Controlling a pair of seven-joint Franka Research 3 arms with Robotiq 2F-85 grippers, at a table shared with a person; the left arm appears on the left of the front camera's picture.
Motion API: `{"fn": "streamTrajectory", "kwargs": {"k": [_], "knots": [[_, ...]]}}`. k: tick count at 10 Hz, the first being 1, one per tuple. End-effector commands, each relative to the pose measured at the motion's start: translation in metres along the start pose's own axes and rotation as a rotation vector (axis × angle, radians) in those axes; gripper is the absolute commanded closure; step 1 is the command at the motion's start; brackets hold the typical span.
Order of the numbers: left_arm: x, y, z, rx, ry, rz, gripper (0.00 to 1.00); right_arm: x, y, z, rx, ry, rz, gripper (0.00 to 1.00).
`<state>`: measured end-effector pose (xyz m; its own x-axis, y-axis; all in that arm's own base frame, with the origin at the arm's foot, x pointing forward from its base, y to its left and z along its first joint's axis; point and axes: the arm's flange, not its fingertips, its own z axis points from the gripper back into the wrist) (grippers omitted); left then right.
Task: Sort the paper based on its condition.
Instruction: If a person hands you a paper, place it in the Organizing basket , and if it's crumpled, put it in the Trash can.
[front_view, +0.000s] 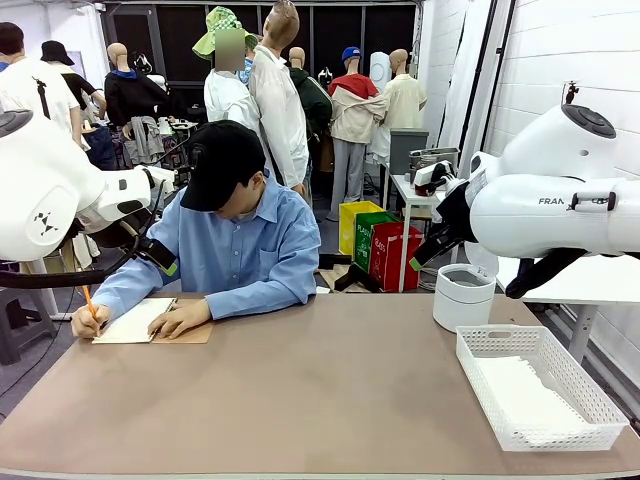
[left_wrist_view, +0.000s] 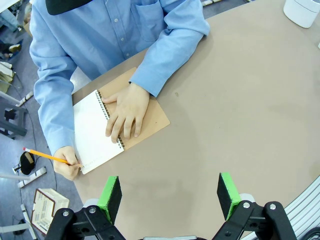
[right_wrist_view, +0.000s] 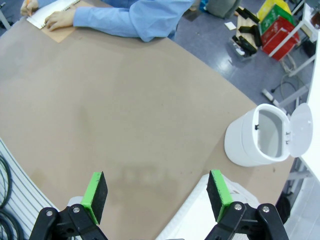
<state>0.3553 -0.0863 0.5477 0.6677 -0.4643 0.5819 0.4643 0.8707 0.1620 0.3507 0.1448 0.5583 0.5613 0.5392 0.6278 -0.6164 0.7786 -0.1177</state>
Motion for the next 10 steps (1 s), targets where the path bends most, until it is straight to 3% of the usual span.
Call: {"fn": "streamTrajectory", "kwargs": {"k": [1, 10], "knots": [[-0.0002, 0.0005, -0.0007, -0.001, 0.002, 0.001, 0.00, 0.0003, -0.0020, 0.0008, 0.001, -0.002, -0.004, 0.00], [-0.0002, 0.0005, -0.0007, -0.001, 0.002, 0.001, 0.00, 0.0003, -0.0020, 0.0008, 0.001, -0.002, -0.004, 0.00]]}}
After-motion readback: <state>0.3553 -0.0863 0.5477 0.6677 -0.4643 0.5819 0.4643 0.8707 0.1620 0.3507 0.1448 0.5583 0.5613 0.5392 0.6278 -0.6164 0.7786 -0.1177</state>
